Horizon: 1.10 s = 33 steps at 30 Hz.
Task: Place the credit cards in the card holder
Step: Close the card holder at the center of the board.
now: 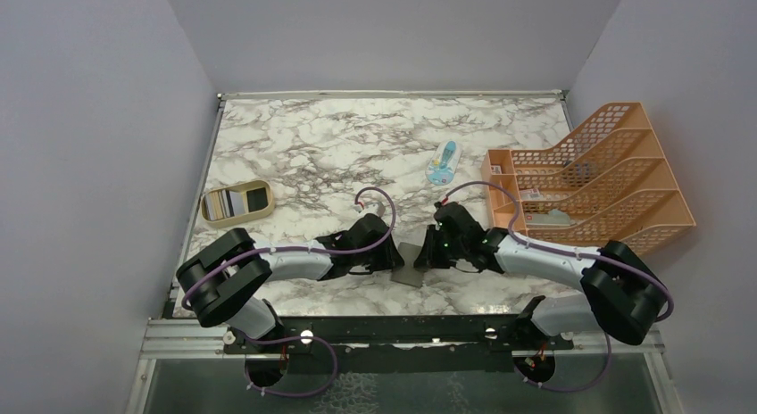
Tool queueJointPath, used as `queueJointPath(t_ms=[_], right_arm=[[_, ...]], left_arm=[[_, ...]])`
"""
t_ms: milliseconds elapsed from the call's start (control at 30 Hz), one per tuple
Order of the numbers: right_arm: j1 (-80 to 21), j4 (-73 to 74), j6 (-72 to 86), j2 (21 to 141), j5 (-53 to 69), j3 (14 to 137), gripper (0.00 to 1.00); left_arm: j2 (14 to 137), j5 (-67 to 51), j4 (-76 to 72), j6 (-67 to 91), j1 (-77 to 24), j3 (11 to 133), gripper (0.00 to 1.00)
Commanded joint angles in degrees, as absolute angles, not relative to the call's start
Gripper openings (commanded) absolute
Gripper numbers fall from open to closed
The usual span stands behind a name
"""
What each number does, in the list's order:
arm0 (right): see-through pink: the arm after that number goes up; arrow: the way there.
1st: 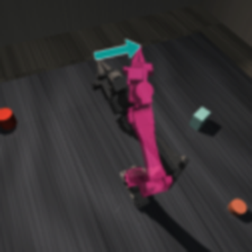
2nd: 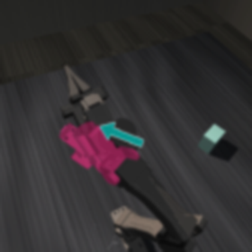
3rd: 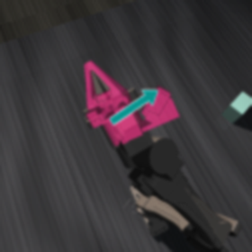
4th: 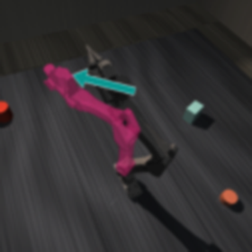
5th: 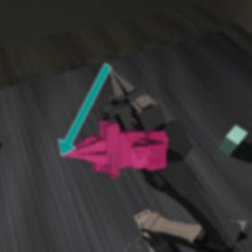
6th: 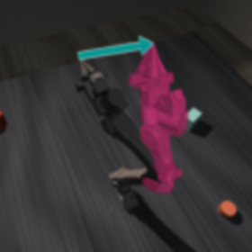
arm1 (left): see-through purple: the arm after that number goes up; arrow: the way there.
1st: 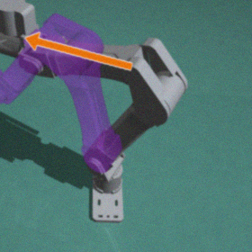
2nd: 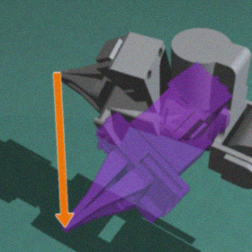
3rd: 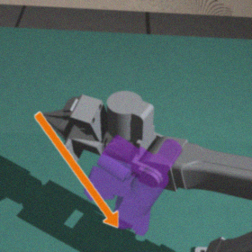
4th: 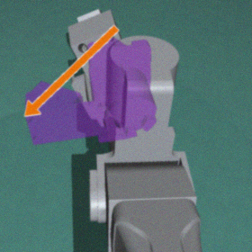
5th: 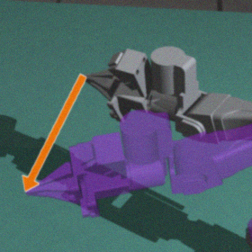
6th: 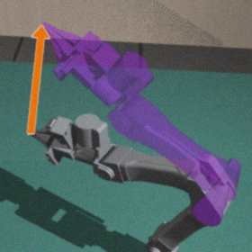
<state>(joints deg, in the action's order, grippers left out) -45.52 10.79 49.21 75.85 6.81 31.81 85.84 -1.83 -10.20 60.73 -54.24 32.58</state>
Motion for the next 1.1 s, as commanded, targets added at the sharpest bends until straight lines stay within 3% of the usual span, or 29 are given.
queueJointPath(t_ms=[0, 433, 1067], right_arm=[[-45.38, 17.34, 47.8, 79.06, 0.86, 31.9, 0.11], [-45.93, 28.78, 45.33, 85.25, -4.75, 37.75, 0.09], [-47.07, 29.55, 43.92, 95.34, -5.6, 40.91, 0.09]], left_arm=[[87.53, -3.61, -13.37, 60.3, -55.45, 32.06, 0.3], [86.19, -3.61, -15.28, 59.3, -55.55, 31.12, 0.31], [84.28, -2.08, -15.51, 59.14, -55.55, 29.84, 0.31]])
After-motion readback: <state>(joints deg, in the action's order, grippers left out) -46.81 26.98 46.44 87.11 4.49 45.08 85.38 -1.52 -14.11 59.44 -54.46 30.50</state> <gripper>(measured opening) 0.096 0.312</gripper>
